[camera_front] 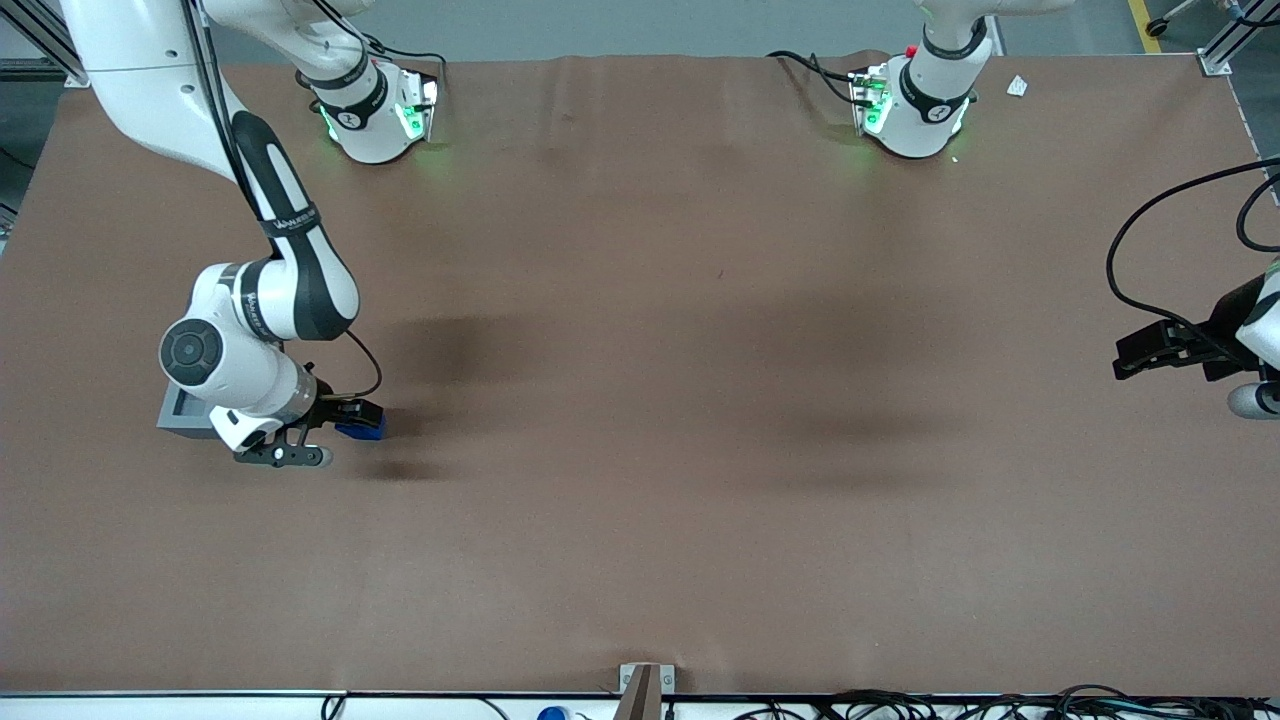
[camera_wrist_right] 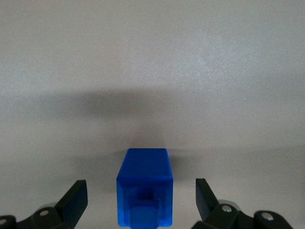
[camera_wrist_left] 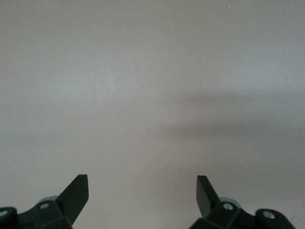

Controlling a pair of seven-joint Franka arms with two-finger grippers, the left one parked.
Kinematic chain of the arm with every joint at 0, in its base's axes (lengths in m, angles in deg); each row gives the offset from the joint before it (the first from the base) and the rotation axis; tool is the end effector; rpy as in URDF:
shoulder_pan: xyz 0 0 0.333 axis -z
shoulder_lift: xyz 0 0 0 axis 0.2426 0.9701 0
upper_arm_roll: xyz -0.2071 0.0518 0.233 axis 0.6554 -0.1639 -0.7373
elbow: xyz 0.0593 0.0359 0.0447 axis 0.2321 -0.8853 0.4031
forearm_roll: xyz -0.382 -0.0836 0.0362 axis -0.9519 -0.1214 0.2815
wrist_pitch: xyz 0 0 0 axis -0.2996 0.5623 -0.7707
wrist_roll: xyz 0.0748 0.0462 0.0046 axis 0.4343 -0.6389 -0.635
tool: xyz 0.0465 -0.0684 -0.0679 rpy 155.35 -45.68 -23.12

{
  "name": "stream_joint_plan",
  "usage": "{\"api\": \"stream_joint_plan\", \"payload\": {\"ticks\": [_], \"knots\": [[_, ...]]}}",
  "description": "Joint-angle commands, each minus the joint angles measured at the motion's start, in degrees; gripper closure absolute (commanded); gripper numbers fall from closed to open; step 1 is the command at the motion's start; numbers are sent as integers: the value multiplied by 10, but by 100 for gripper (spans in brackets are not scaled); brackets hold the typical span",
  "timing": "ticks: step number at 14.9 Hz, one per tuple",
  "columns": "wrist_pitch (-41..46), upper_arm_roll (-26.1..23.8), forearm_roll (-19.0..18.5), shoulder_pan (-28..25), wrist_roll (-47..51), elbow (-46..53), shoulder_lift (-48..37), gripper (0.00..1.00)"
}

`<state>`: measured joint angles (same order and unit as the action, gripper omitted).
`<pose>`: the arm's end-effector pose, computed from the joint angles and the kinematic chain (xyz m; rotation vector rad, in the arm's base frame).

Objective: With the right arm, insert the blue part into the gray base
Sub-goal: 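Close the right gripper on the blue cube and lift it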

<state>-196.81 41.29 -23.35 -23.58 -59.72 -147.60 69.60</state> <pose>0.6154 0.0551 0.2335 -3.1182 0.0749 0.0306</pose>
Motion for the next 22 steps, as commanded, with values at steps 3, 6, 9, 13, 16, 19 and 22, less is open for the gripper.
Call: {"api": "stream_joint_plan", "payload": {"ticks": [3,6,9,13,16,19,22], "knots": [[-36,3,6,-5,7,-20,6,9],[-28,3,6,-5,6,-20,5,19],[-15,3,6,-4,6,-19,5,29],[-2,3,6,-4,7,-16,2,46],[39,4,6,-3,13,7,-2,52],[100,7,5,3,13,40,-20,61],[114,7,4,27,11,47,-45,63]]}}
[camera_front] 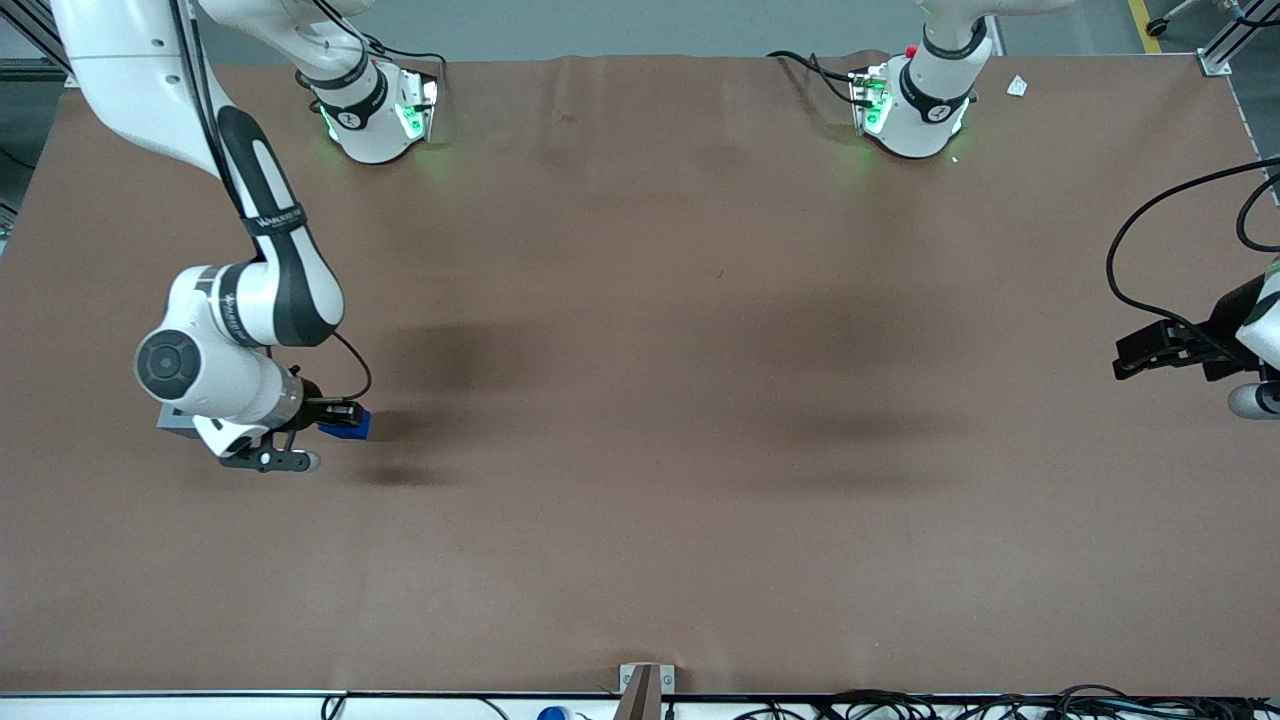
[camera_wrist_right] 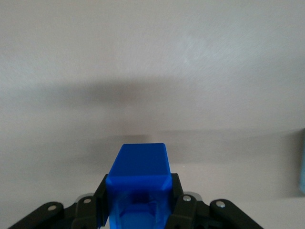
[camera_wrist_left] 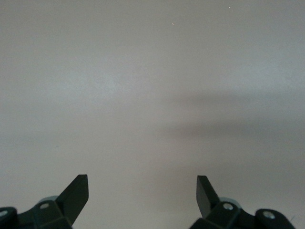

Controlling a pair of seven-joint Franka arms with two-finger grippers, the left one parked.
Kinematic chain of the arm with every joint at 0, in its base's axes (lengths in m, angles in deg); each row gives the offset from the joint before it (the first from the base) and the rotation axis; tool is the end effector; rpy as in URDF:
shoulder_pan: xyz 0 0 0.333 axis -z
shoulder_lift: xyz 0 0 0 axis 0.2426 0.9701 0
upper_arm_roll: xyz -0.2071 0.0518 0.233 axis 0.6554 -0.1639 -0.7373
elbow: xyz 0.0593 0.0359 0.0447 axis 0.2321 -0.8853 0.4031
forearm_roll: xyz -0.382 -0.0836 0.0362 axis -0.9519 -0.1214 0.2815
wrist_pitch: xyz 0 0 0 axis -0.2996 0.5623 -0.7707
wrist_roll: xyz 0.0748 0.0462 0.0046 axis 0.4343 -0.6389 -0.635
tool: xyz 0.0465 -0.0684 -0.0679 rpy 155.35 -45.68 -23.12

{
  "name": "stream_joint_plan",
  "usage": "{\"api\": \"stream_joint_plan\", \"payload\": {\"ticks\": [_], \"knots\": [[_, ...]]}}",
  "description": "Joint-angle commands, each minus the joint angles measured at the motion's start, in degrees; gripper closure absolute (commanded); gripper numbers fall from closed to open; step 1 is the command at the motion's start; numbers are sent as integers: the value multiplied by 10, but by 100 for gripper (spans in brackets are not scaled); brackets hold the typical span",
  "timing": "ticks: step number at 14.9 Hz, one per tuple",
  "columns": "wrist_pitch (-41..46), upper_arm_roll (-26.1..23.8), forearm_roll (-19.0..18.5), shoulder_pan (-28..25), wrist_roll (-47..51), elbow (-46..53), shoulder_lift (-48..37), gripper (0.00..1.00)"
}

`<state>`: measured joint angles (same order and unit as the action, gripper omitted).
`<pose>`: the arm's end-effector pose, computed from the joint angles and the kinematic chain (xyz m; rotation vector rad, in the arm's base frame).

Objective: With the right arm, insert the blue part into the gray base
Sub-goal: 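Carry the blue cube over the gray base's square hole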

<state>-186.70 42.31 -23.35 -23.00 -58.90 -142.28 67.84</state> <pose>0.6296 0.0426 0.2765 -3.1143 0.1262 0.1122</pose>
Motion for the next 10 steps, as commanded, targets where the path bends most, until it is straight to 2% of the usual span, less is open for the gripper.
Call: {"api": "stream_joint_plan", "payload": {"ticks": [1,6,10], "knots": [[19,-3,4,31,1,-5,-36,63],[92,-2,-3,82,-33,44,-48,65],[103,-3,-16,139,-106,49,-53,65]]}}
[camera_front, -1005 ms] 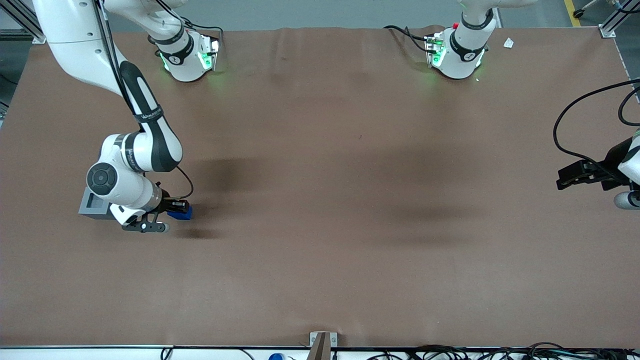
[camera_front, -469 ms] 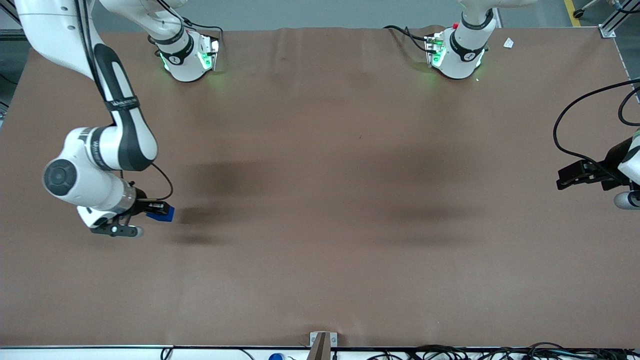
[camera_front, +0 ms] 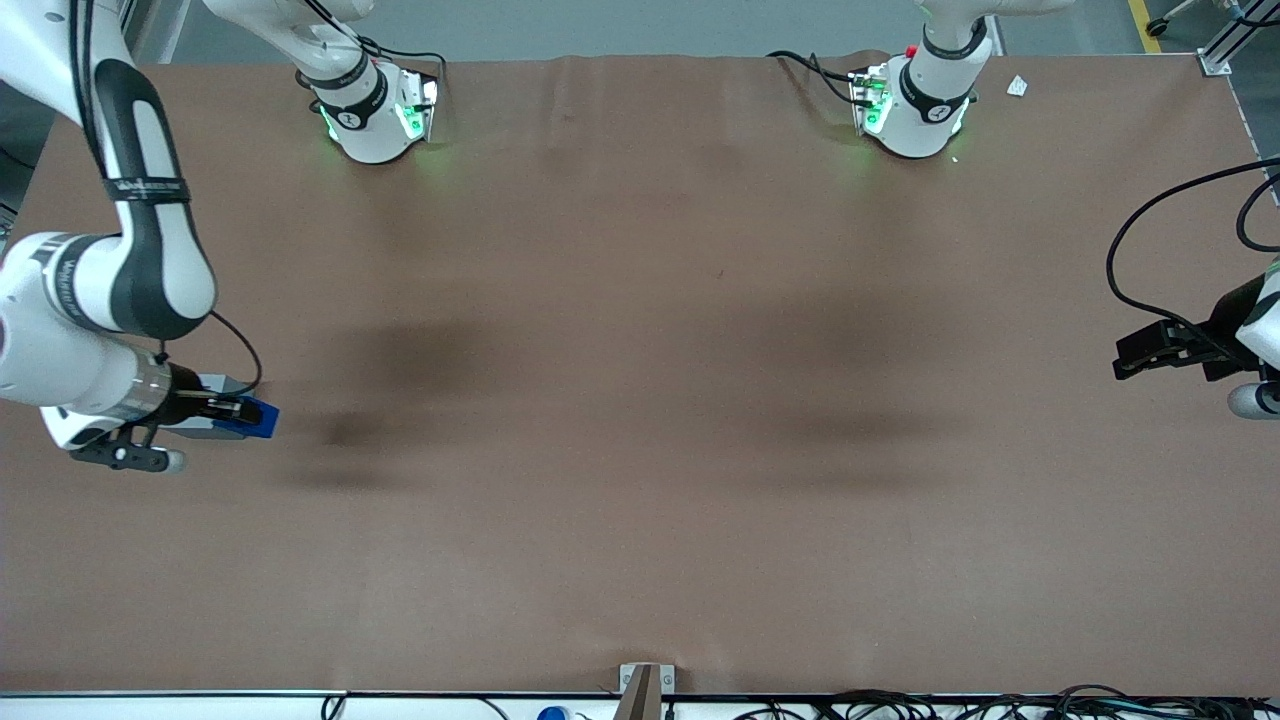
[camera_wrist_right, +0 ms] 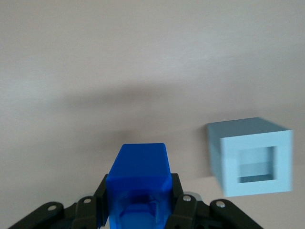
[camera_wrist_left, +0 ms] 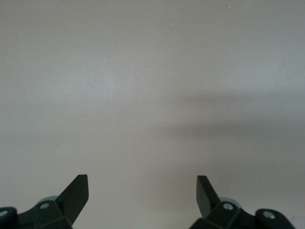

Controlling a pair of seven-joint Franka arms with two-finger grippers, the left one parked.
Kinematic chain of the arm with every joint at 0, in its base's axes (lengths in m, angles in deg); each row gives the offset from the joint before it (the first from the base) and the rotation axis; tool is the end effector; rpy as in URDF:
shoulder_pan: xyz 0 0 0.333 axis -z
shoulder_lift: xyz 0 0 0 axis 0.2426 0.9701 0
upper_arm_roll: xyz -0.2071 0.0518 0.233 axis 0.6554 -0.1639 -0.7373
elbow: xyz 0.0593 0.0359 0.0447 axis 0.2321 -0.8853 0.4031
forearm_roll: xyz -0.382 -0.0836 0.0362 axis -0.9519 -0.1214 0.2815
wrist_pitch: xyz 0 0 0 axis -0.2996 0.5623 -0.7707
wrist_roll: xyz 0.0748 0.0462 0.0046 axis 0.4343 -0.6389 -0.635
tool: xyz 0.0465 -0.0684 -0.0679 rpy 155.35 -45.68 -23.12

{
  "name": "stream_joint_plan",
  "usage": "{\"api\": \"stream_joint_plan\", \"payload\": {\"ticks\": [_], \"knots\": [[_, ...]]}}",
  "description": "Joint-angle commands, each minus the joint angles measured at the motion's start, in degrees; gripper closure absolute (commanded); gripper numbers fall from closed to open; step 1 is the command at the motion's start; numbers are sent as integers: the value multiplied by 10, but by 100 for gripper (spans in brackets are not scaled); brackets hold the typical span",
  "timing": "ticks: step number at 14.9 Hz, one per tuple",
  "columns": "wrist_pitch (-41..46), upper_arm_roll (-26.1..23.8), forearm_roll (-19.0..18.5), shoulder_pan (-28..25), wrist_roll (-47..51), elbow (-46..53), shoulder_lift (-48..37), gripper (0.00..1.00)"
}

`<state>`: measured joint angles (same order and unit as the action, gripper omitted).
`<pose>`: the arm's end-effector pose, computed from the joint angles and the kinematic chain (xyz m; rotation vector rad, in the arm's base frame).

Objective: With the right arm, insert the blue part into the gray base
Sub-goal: 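Carry the blue cube over the gray base's square hole, then lower the blue cube into the gray base's hole, pressing down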

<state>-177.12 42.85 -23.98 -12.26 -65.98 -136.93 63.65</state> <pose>0.6346 -0.0794 0.3503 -3.0959 0.2145 0.1059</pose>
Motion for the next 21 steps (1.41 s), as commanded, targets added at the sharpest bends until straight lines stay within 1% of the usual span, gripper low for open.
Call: {"api": "stream_joint_plan", "payload": {"ticks": [1,3,5,9,13,21], "knots": [[8,-9,-9,45,-54,-7,-13,65],[8,-9,-14,71,-90,-9,-13,65],[7,-9,-26,89,-110,-10,-12,65],[0,-9,-58,103,-114,-22,-12,65],[-20,-10,-57,123,-138,-47,-15,66],[-45,-10,-53,123,-137,-56,-10,67]]}}
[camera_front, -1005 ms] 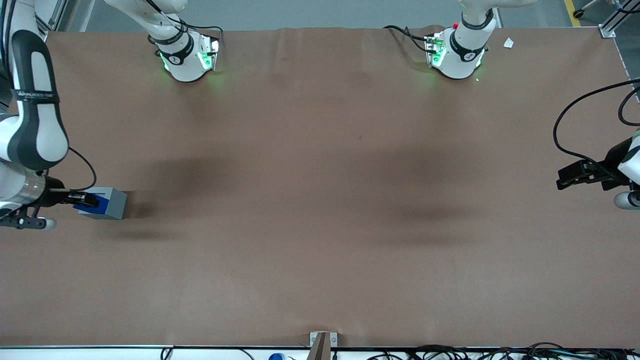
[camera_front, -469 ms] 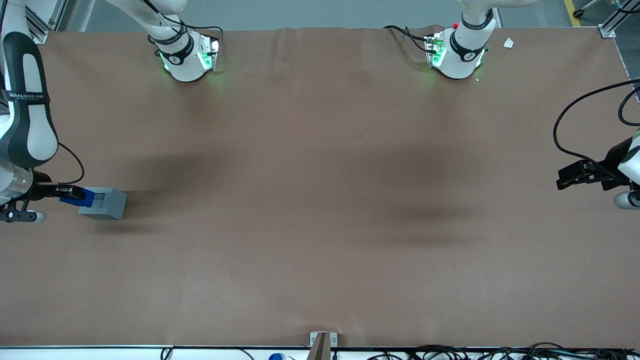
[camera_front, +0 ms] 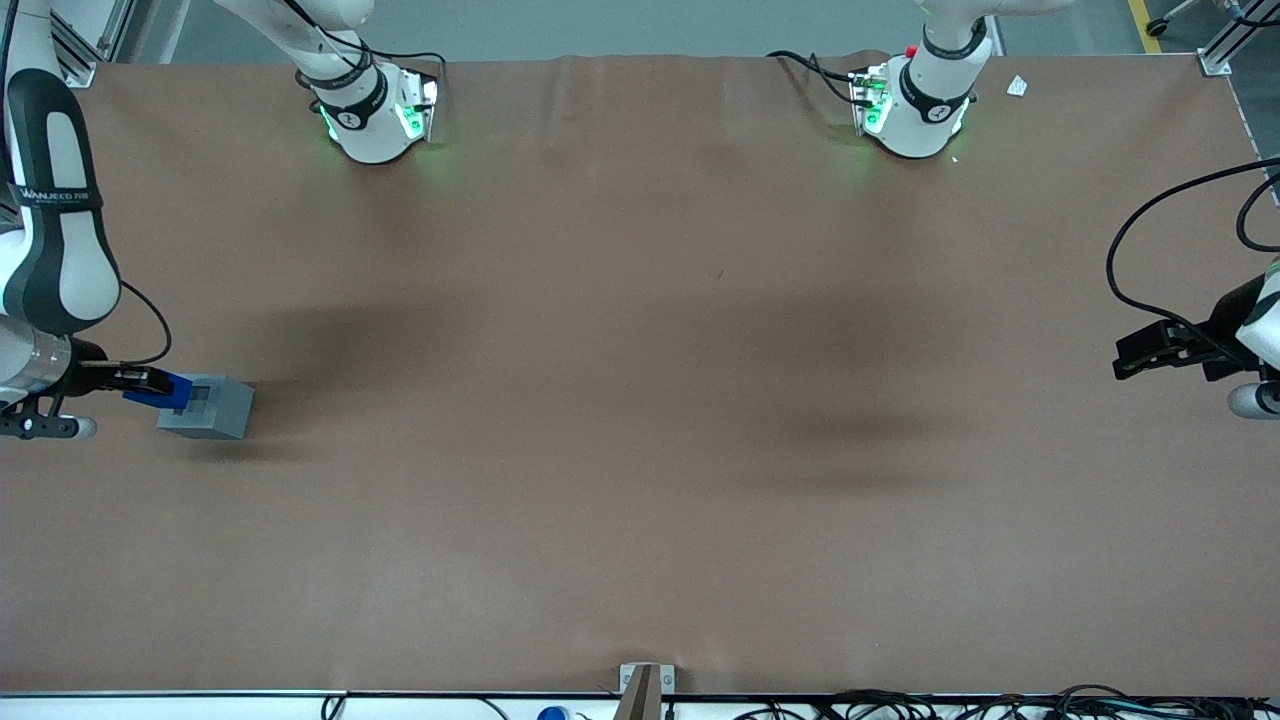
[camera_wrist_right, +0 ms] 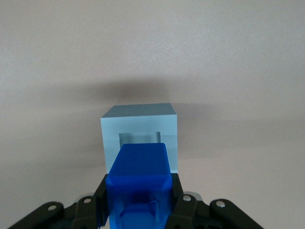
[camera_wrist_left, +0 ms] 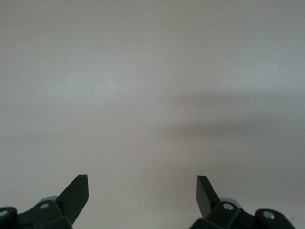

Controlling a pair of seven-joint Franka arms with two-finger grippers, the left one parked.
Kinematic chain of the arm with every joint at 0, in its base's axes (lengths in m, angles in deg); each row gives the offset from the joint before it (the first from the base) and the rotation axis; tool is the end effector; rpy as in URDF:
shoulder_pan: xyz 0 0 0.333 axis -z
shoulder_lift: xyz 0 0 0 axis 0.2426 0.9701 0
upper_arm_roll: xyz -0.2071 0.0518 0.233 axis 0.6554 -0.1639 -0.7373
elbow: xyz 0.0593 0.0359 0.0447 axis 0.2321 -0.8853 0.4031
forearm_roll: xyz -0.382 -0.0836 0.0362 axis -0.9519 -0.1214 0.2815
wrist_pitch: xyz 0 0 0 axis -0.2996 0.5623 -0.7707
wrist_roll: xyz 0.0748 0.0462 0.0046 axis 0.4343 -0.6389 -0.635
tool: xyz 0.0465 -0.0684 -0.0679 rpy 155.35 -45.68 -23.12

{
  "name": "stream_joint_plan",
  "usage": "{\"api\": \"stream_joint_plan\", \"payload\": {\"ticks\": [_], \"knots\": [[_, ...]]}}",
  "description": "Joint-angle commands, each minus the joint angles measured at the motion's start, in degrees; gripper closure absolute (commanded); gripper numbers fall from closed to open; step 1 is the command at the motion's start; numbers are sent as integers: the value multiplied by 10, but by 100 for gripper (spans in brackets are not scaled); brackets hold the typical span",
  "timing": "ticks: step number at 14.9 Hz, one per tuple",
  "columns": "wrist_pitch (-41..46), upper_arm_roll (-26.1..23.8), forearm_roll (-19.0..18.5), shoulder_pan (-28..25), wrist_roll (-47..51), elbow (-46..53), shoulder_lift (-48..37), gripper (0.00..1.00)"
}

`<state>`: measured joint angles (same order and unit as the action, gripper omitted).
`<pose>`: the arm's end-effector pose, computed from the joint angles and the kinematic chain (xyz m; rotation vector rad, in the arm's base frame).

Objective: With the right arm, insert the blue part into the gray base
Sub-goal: 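Lower the blue cube into the gray base's hole, pressing down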

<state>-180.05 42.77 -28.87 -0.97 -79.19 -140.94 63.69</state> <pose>0.5934 -0.2025 0.3230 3.1224 -0.0949 -0.1563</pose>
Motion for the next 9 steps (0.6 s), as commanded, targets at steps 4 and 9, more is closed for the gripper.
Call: {"api": "stream_joint_plan", "payload": {"ticks": [4,9], "knots": [[-19,-10,0,10,-3,-16,-9,67],[-23,-11,1,10,-3,-16,-5,68]]}}
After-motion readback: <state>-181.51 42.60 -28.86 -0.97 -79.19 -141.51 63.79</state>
